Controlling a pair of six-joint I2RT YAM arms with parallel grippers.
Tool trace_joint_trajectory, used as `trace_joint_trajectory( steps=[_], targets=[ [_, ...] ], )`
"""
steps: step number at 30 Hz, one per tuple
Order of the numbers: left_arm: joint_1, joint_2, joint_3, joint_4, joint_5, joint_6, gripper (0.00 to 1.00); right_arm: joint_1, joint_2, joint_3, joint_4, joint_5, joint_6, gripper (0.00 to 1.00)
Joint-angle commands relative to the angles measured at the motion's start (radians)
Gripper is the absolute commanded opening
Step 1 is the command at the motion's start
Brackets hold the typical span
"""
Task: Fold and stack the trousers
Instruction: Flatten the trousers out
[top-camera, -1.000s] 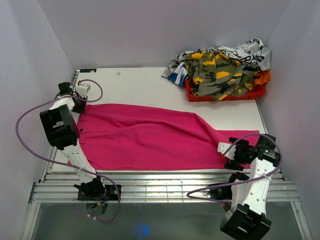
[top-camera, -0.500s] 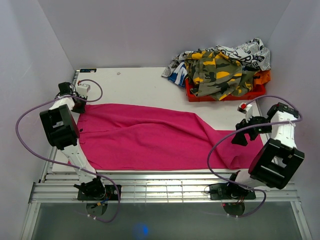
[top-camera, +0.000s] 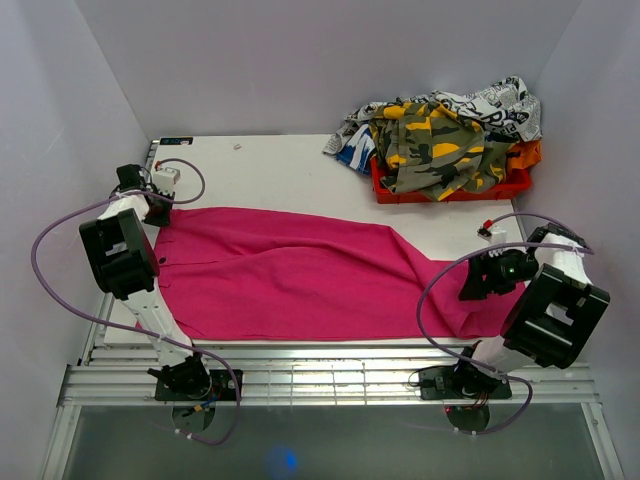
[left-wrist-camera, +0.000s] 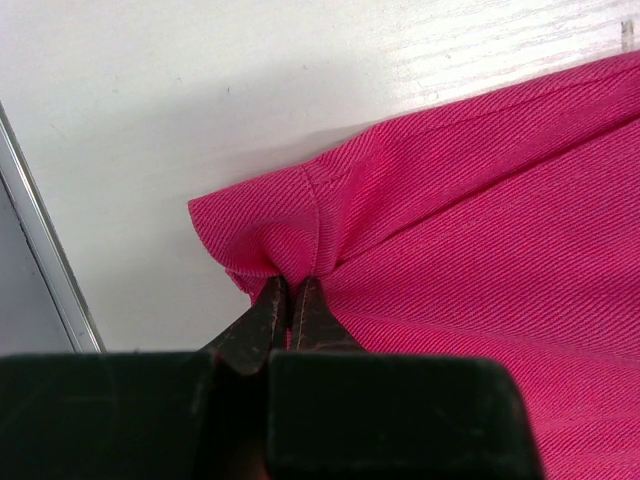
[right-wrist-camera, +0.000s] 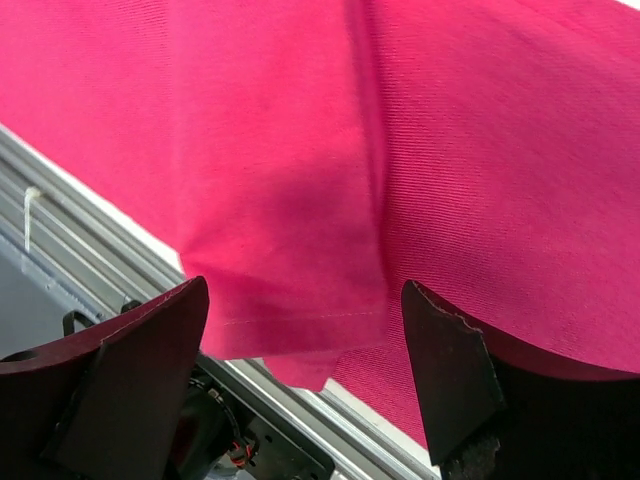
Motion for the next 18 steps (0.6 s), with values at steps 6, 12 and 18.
trace_joint_trajectory(
  steps=[6,12,18],
  targets=[
    [-0.004,-0.003,-0.038,-0.039,0.038,0.001,0.00,-0.031,0.080,-0.035,0.090,0.077,0.101,0.80],
    [-0.004,-0.001,-0.051,-0.028,0.032,0.004,0.00,-0.034,0.218,-0.009,-0.011,0.019,0.007,0.64],
    [-0.004,-0.004,-0.063,-0.022,0.029,0.004,0.00,-0.060,0.233,0.031,-0.064,-0.016,-0.021,0.19]
  ],
)
